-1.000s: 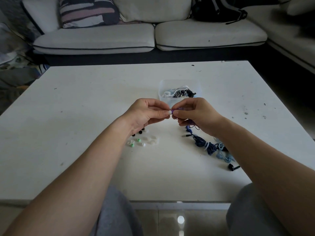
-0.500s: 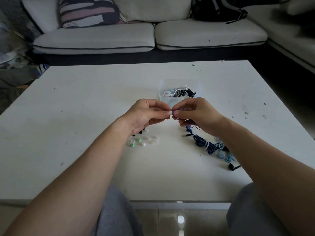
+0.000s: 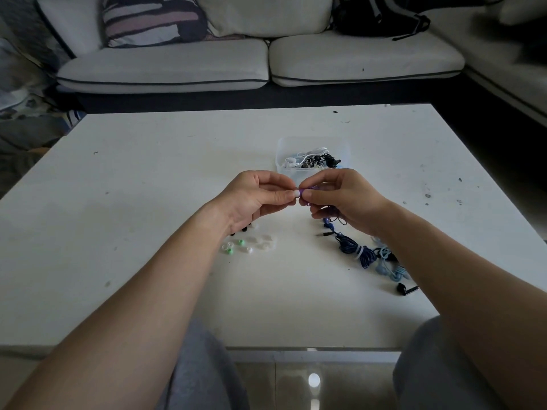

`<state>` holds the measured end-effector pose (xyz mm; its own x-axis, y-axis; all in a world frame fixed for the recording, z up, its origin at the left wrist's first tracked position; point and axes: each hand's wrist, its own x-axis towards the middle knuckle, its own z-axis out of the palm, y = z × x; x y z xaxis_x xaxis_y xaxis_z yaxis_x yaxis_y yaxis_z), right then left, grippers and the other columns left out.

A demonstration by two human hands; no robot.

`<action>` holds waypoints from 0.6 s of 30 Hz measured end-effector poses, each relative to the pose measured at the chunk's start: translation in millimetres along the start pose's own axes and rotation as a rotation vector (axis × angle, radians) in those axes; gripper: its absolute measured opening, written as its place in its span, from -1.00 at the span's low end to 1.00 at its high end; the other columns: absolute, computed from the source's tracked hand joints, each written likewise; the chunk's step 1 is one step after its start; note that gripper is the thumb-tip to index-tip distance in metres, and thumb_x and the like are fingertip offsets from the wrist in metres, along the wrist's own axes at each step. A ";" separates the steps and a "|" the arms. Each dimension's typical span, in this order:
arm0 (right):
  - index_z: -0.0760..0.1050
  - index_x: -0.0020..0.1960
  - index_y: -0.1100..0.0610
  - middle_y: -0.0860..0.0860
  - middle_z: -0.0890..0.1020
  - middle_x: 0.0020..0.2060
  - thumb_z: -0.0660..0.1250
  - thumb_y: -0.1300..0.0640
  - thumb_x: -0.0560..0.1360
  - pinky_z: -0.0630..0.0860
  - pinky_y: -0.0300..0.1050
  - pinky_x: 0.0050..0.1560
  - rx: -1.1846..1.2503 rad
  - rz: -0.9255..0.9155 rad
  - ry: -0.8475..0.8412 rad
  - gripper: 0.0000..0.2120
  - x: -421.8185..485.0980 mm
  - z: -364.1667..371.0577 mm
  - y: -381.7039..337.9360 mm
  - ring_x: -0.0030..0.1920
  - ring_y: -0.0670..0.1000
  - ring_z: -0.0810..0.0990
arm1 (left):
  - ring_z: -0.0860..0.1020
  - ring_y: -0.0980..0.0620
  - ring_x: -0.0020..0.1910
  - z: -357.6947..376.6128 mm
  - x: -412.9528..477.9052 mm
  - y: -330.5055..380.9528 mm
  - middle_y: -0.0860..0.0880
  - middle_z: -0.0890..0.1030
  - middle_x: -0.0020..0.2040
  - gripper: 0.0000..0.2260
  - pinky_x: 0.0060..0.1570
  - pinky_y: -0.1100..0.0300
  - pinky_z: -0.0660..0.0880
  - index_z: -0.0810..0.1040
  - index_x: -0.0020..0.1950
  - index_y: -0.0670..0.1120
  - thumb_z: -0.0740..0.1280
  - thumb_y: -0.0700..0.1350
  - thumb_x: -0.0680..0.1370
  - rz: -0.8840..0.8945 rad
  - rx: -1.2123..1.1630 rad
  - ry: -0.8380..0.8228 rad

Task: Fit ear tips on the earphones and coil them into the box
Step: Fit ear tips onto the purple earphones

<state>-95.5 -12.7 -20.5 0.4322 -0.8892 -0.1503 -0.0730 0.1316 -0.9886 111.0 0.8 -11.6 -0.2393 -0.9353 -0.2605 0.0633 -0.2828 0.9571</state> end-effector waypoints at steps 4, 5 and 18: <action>0.65 -0.07 0.18 0.14 0.68 -0.20 0.45 0.26 0.49 0.59 -0.07 -0.13 0.000 0.006 -0.001 -0.97 -0.6 0.2 -1.0 -0.24 0.03 0.56 | 0.68 -0.04 -0.12 0.7 0.8 -0.5 -0.16 0.69 -0.14 -0.71 -0.07 0.24 0.60 0.64 -0.04 -0.17 0.54 -0.25 0.26 -0.004 -0.012 -0.004; 0.65 -0.07 0.18 0.14 0.67 -0.21 0.45 0.26 0.50 0.59 -0.08 -0.15 0.024 0.010 -0.005 -0.97 -0.8 0.5 -1.5 -0.24 0.03 0.56 | 0.68 -0.03 -0.13 0.5 0.8 0.1 -0.15 0.69 -0.14 -0.72 -0.09 0.25 0.60 0.63 -0.04 -0.17 0.52 -0.25 0.27 -0.002 -0.025 -0.005; 0.64 -0.05 0.18 0.14 0.69 -0.21 0.47 0.26 0.49 0.57 -0.08 -0.16 -0.011 -0.002 0.004 -0.95 0.0 0.5 -0.1 -0.24 0.04 0.57 | 0.68 -0.03 -0.13 0.0 0.5 -0.7 -0.17 0.69 -0.13 -0.71 -0.09 0.25 0.59 0.64 -0.05 -0.17 0.53 -0.25 0.26 -0.002 -0.008 -0.012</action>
<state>-95.0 -12.5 -20.4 0.4288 -0.8911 -0.1482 -0.0819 0.1250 -0.9888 110.9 0.5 -12.4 -0.2507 -0.9322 -0.2612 0.0709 -0.2868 0.9554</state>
